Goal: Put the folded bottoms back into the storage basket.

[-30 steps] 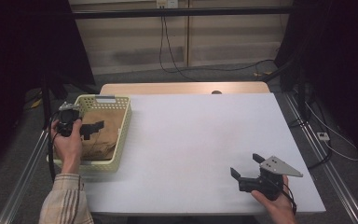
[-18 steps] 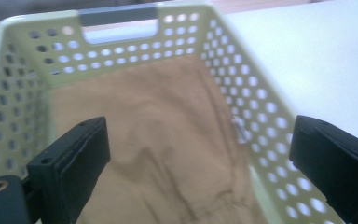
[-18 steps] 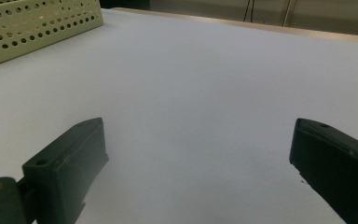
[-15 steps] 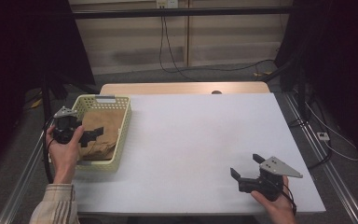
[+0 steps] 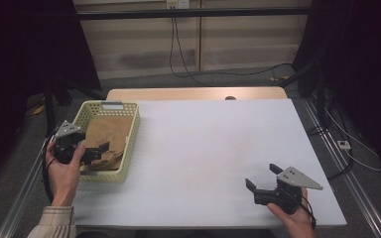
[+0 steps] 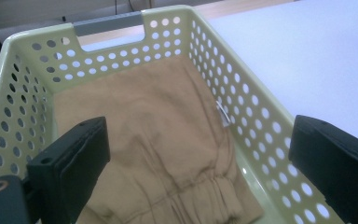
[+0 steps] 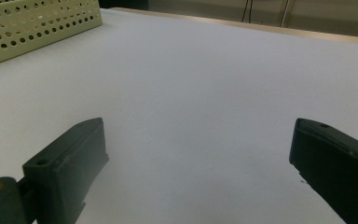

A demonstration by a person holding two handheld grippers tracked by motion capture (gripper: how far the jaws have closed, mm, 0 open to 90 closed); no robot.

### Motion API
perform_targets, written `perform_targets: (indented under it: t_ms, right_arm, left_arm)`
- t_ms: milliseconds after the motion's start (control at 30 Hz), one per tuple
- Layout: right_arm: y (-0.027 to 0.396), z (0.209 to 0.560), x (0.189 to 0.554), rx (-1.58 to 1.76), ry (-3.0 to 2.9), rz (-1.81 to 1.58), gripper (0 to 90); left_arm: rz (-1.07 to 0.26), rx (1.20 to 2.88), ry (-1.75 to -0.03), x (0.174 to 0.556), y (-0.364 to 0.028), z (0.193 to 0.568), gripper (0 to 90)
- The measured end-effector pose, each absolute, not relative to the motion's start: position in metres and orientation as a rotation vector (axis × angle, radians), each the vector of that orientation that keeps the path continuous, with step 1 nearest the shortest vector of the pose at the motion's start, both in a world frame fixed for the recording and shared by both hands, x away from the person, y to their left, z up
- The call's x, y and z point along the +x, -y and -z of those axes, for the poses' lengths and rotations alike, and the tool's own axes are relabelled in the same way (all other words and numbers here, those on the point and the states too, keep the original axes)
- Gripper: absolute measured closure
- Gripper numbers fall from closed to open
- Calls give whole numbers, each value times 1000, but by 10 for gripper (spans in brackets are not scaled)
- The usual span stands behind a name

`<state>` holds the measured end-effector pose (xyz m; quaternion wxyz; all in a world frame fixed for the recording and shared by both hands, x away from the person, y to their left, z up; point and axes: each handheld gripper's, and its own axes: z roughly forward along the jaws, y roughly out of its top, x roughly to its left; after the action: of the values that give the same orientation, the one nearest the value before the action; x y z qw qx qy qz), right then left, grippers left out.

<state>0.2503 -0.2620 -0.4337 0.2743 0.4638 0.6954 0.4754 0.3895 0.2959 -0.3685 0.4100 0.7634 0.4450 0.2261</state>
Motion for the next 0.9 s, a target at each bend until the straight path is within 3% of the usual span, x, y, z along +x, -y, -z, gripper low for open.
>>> perform_targets:
  t_ms: [467, 900]
  right_arm:
    - [263, 434, 252, 1265, -1859, -1283, 39]
    - [266, 433, 254, 1285, -1848, -1314, 38]
  left_arm:
    - [-554, 1909, -1137, 372, -302, 380, 58]
    - [-554, 1932, -1065, 357, -286, 363, 58]
